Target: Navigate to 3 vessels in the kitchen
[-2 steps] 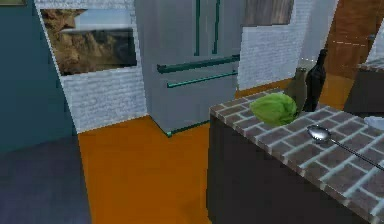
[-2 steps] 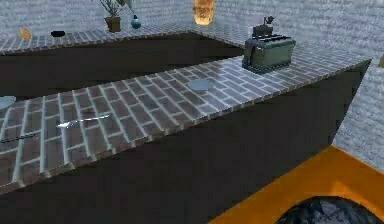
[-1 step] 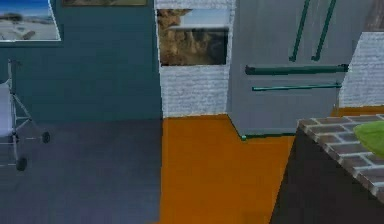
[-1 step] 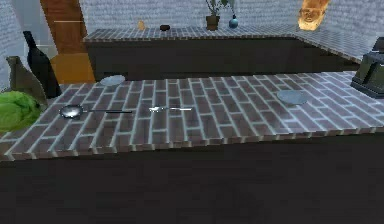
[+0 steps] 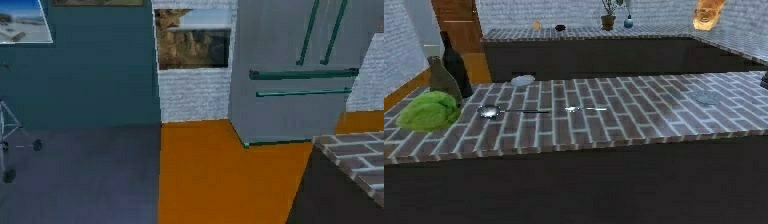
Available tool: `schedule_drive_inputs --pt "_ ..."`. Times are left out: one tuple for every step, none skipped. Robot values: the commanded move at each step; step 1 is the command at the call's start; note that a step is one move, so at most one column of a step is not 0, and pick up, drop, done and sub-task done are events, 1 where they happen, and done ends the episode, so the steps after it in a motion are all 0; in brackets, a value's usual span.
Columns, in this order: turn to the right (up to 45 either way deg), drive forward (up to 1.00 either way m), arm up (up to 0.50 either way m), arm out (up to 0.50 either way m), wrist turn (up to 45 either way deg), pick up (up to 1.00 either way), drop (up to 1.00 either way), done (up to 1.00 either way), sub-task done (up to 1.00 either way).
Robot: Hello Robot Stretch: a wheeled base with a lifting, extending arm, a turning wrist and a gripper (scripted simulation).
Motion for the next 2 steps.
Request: schedule_drive_inputs --pt "45.0 0.00 0.00 0.00 0.0 0.00 0.00 0.00 0.00" --pt "12.0 0.00 0.00 0.00 0.0 0.00 0.00 0.00 0.00"
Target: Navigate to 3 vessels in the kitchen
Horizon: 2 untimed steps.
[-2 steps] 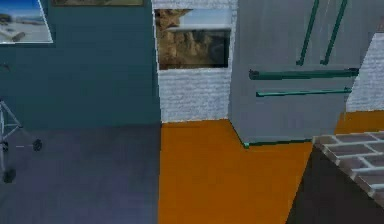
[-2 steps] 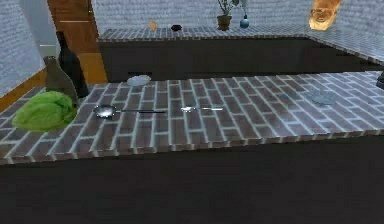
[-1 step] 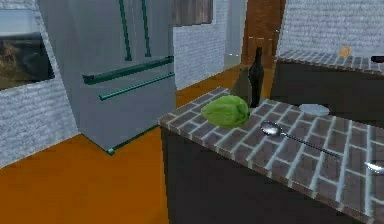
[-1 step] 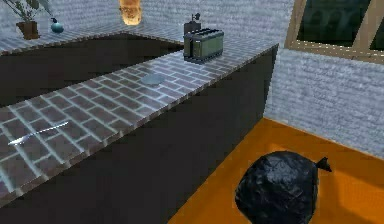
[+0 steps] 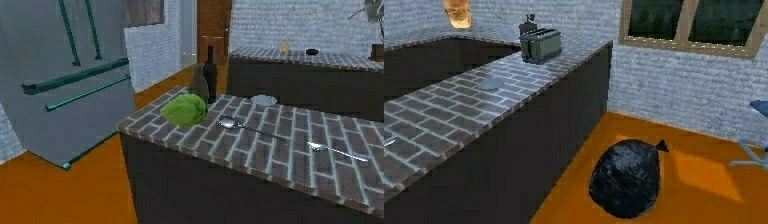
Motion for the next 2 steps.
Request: schedule_drive_inputs --pt "0.0 0.00 0.00 0.00 0.0 0.00 0.00 0.00 1.00" --pt "-45.0 0.00 0.00 0.00 0.0 0.00 0.00 0.00 0.00"
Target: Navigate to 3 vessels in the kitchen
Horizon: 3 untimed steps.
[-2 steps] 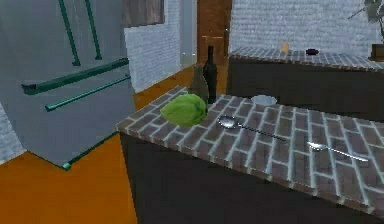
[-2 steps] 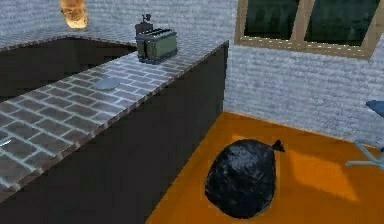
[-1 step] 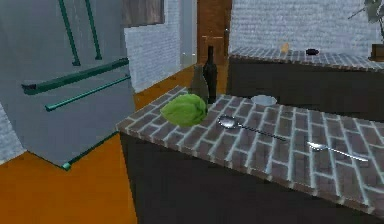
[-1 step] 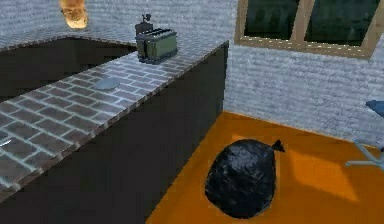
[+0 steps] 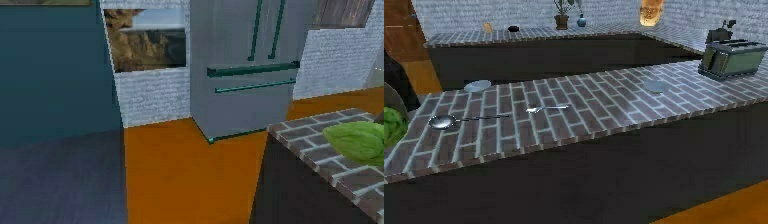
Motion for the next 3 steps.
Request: schedule_drive_inputs --pt "-18.0 0.00 0.00 0.00 0.0 0.00 0.00 0.00 0.00" --pt "0.0 0.15 0.00 0.00 0.0 0.00 0.00 0.00 0.00" --pt "45.0 0.00 0.00 0.00 0.0 0.00 0.00 0.00 0.00"
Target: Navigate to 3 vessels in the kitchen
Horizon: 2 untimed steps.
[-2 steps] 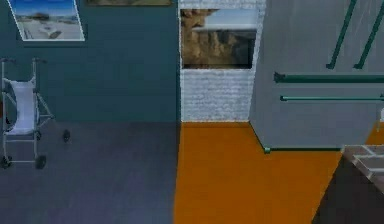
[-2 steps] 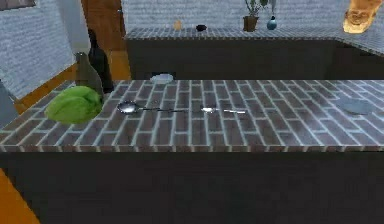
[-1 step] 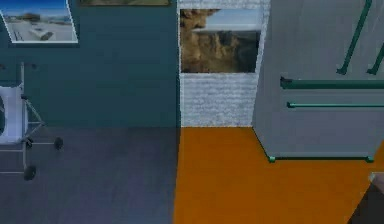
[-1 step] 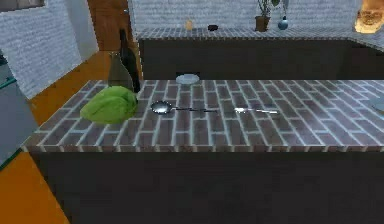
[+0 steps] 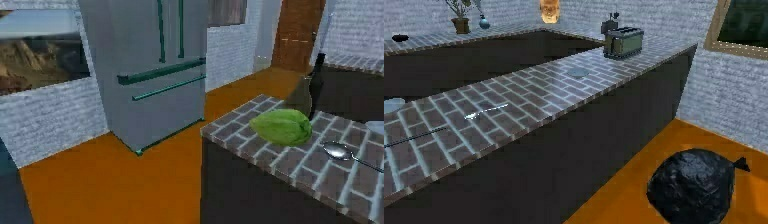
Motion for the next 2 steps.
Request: schedule_drive_inputs --pt "30.0 0.00 0.00 0.00 0.0 0.00 0.00 0.00 0.00" --pt "0.0 0.00 0.00 0.00 0.0 0.00 0.00 1.00 0.00"
